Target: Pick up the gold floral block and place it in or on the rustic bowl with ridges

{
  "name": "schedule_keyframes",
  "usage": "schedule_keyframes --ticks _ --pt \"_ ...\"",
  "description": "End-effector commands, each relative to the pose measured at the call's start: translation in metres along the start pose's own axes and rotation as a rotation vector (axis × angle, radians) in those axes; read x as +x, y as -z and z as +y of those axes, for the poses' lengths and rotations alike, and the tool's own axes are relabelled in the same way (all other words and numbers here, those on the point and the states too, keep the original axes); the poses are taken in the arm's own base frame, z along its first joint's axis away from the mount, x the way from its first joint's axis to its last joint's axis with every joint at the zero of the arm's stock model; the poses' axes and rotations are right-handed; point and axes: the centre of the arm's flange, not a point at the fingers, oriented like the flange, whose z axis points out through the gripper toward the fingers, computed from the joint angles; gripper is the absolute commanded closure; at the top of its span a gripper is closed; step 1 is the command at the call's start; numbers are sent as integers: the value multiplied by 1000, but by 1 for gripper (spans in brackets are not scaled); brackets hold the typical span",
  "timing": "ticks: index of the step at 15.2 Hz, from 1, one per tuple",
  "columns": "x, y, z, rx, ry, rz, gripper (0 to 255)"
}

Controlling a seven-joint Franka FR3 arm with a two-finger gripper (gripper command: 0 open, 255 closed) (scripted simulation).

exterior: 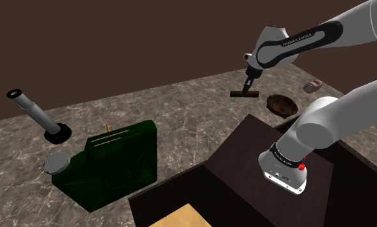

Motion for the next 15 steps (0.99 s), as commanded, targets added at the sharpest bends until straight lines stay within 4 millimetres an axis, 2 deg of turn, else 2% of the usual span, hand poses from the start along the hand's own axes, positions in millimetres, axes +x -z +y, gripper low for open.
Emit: schedule_keyframes --ticks 1,15 --pt "-20 1 16 0 1 0 255" --pt "-164 12 131 0 1 0 255"
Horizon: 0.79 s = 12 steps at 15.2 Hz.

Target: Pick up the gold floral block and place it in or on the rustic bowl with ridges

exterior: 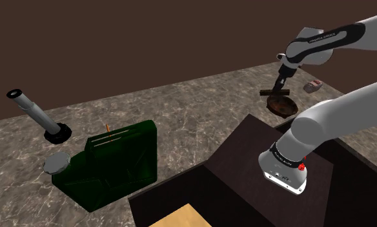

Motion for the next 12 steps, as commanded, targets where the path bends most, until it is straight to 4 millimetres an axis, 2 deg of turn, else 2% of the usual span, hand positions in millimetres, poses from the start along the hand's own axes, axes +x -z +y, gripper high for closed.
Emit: schedule_keyframes --ticks 1,8,9,12 --pt "-22 0 17 0 2 -1 255" --pt "-94 6 74 0 2 -1 255" --pt "-101 6 80 0 2 -1 255" --pt "-101 -10 81 0 2 -1 255"
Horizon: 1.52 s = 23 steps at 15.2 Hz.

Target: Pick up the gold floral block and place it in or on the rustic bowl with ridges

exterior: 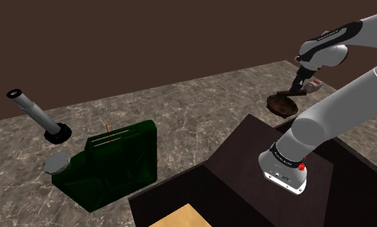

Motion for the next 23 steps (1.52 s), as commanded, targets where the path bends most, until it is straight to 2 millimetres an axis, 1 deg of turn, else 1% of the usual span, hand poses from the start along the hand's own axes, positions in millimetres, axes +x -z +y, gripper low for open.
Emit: schedule_keyframes --ticks 1,11,12,20,21,23 --pt "-1 -10 1 -1 0 0 255" --pt "-1 -63 3 -1 0 0 255" --pt "-1 -70 4 -1 0 0 255" --pt "-1 -70 4 -1 0 0 255" --pt "-1 -70 4 -1 0 0 0" --pt "-1 -70 4 -1 0 0 0"
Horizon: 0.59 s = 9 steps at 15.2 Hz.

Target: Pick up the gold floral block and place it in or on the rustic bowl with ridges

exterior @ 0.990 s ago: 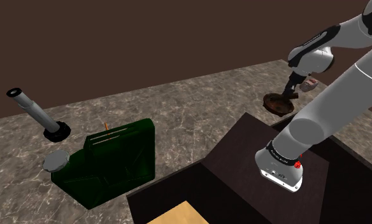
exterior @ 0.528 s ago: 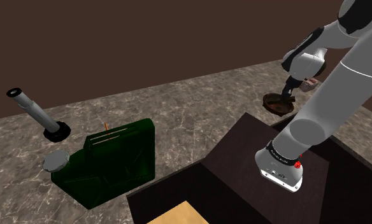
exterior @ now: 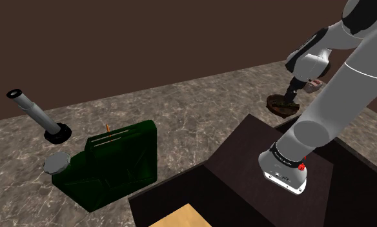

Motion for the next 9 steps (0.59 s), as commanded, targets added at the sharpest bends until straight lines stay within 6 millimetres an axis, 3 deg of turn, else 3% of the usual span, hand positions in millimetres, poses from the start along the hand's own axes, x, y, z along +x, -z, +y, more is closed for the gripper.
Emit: schedule_keyframes --ticks 1,3,7,9 --pt "0 0 0 0 0 0 0" --pt "0 0 0 0 0 0 0" --pt "0 50 0 0 0 0 0" --pt "0 50 0 0 0 0 0"
